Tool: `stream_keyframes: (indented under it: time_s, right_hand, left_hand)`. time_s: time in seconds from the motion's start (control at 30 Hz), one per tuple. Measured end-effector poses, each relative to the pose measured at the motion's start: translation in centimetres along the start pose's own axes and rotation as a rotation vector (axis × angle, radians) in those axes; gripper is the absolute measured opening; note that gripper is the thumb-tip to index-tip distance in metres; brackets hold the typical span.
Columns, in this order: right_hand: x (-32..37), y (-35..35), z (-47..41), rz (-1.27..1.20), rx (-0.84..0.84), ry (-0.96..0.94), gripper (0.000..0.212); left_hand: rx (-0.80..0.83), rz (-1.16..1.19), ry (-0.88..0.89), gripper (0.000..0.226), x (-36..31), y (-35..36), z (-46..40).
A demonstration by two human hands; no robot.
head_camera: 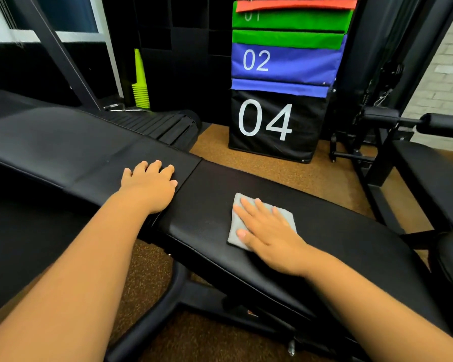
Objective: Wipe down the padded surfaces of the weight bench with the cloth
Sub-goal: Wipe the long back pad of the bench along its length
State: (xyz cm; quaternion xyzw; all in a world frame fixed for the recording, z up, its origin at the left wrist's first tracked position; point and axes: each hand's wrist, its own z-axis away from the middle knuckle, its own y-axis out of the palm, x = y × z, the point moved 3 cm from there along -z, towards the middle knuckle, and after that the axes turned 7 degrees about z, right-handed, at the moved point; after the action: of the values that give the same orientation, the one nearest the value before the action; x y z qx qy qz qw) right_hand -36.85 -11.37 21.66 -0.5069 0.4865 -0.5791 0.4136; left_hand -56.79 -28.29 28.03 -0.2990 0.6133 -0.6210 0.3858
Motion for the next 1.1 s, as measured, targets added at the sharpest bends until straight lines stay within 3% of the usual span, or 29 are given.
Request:
stream_keyframes:
  time_s: [0.1, 0.17, 0.3, 0.4, 0.53, 0.67, 0.77, 1.0, 1.1]
  right_hand:
    - [-1.1, -0.4, 0.4, -0.061, 0.034, -0.038, 0.056]
    - [-2.7, -0.9, -0.9, -0.091, 0.024, 0.054, 0.055]
    - [-2.9, -0.6, -2.3, -0.032, -0.003, 0.212, 0.056]
    - [0.2, 0.2, -0.2, -0.021, -0.005, 0.119, 0.057]
    - [0.8, 0.3, 1.8, -0.031, 0.003, -0.053, 0.059]
    - [-3.8, -0.7, -1.1, -0.074, 0.013, 0.160, 0.057]
    - [-3.5, -0.5, -2.0, -0.042, 0.015, 0.242, 0.057]
    - [6.3, 0.9, 3.3, -0.025, -0.048, -0.090, 0.063]
    - [6.2, 0.1, 3.8, -0.296, -0.077, -0.144, 0.055]
  left_hand:
    - [-0.001, 0.012, 0.002, 0.052, -0.1, -0.1, 0.2]
    - [-0.031, 0.015, 0.008, 0.052, -0.1, -0.3, 0.5]
    - [-0.326, 0.069, 0.119, 0.043, -1.4, -0.5, 3.9]
    - [-0.494, 0.317, 0.221, 0.037, -3.4, 0.6, 8.1]
    - [-0.493, 0.395, 0.303, 0.034, -5.6, 3.7, 11.2]
    - [-0.446, 0.381, 0.314, 0.034, -5.9, 5.0, 11.6]
    - [-0.486, 0.415, 0.315, 0.033, -5.7, 4.8, 11.9]
    - [-0.565, 0.526, 0.331, 0.029, -6.4, 3.7, 11.5]
    - [-0.583, 0.656, 0.337, 0.030, -7.4, 2.9, 11.1]
